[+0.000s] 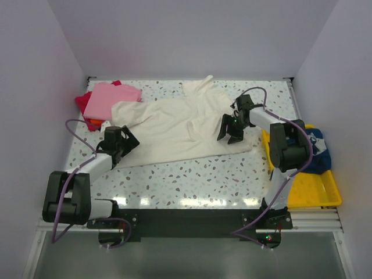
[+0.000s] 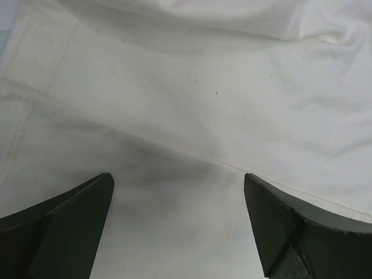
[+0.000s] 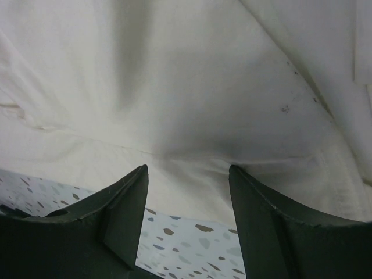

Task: Fold and stack the t-shirts
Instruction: Fold the tshirt

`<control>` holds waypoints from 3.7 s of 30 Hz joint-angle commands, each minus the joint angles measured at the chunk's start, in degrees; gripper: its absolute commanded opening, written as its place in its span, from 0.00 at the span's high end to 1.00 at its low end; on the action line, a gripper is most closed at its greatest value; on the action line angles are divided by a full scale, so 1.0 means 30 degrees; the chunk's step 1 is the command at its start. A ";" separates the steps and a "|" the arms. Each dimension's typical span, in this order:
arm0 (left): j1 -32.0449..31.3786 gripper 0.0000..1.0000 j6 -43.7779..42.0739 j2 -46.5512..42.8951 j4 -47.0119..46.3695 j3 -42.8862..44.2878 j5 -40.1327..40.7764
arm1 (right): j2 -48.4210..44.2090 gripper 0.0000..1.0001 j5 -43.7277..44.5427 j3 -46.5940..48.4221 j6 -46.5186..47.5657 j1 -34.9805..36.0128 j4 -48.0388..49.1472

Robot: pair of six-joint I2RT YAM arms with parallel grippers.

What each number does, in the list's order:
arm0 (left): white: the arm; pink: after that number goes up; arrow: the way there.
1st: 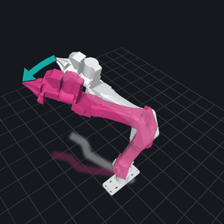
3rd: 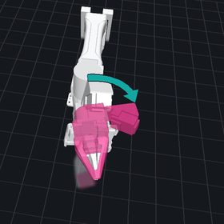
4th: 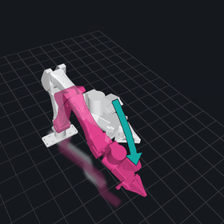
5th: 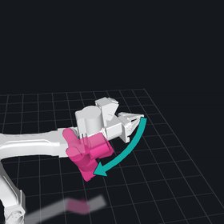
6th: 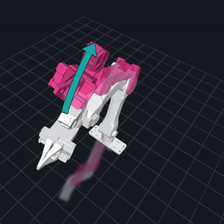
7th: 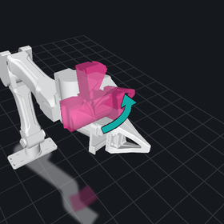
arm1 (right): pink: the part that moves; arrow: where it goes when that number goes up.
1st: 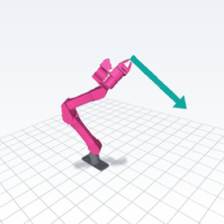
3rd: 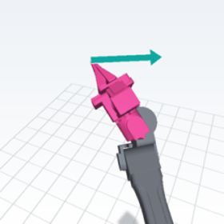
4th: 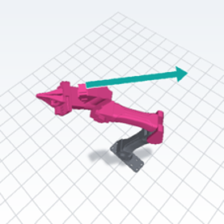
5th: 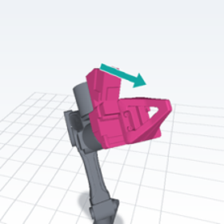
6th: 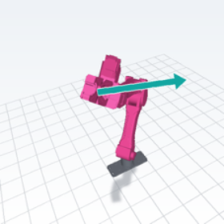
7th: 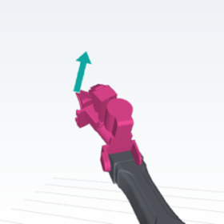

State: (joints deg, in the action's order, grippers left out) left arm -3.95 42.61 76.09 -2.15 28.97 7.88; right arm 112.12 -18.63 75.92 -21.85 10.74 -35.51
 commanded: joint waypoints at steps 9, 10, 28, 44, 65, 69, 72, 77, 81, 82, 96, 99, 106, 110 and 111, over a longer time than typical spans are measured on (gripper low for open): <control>-0.0033 0.00 0.1499 -0.2304 0.6190 -0.1541 0.1651 | -0.2038 0.38 0.1700 -0.3742 -0.0071 -0.0095 -0.2956; -0.0062 0.00 0.1616 -0.2511 0.6486 -0.1600 0.1651 | -0.2214 0.38 0.1728 -0.4324 -0.0101 -0.0095 -0.3104; -0.0033 0.00 0.0740 -0.3427 0.8194 0.3549 0.1740 | -0.3713 0.37 0.0499 0.1724 0.0748 -0.0095 -0.5950; -0.0033 0.00 -0.1166 0.3199 0.0373 0.3499 -0.1191 | 0.0831 0.37 -0.1262 0.1416 -0.0072 0.0345 0.0057; -0.0062 0.00 0.0384 -0.1365 0.4695 -0.1629 -0.1132 | -0.1131 0.38 0.1582 -0.4182 0.0397 0.0316 -0.1874; -0.0062 0.00 0.0972 -0.2833 0.6278 -0.2127 -0.1015 | -0.1570 0.38 0.1670 -0.5002 0.0397 0.0316 -0.2138; -0.0062 0.00 0.1382 -0.3829 0.7278 -0.2332 -0.1073 | -0.2009 0.38 0.1612 -0.5529 0.0310 0.0345 -0.2256; -0.0062 0.00 0.1646 -0.5351 0.8652 -0.2305 -0.1279 | -0.2828 0.37 0.1582 -0.5590 0.0367 0.0287 -0.2840; -0.0062 0.00 0.1237 -0.6028 0.9711 -0.0816 -0.0548 | -0.3502 0.37 0.1524 -0.4628 0.0719 0.0345 -0.3719; -0.0062 0.00 0.1004 -0.6058 0.9712 -0.0461 -0.0256 | -0.3621 0.37 0.1524 -0.4333 0.0807 0.0316 -0.3895; -0.0062 0.00 -0.1224 -0.0083 0.4177 0.4258 -0.0166 | -0.1572 0.37 0.0527 0.1614 0.1248 0.0316 -0.2669; -0.0062 0.00 -0.1283 0.0327 0.3590 0.4288 -0.0078 | -0.1132 0.37 0.0499 0.2200 0.0925 0.0316 -0.1760; -0.0062 0.00 -0.1547 0.1207 0.2271 0.2825 -0.0898 | -0.0458 0.37 0.0057 0.1209 0.0864 0.0345 -0.0587; -0.0062 0.00 -0.1518 0.1266 0.1861 0.1976 -0.0810 | -0.0545 0.37 0.0381 -0.0282 0.0837 0.0374 -0.0002; -0.0062 0.00 -0.1489 0.1237 0.1860 0.1887 -0.0810 | -0.0517 0.37 0.0439 -0.0461 0.0837 0.0345 0.0087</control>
State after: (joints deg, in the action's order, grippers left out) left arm -4.21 39.33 79.50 7.22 35.92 5.69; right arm 110.63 -17.45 77.14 -19.25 11.73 -37.39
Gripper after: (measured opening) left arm 0.997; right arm 0.626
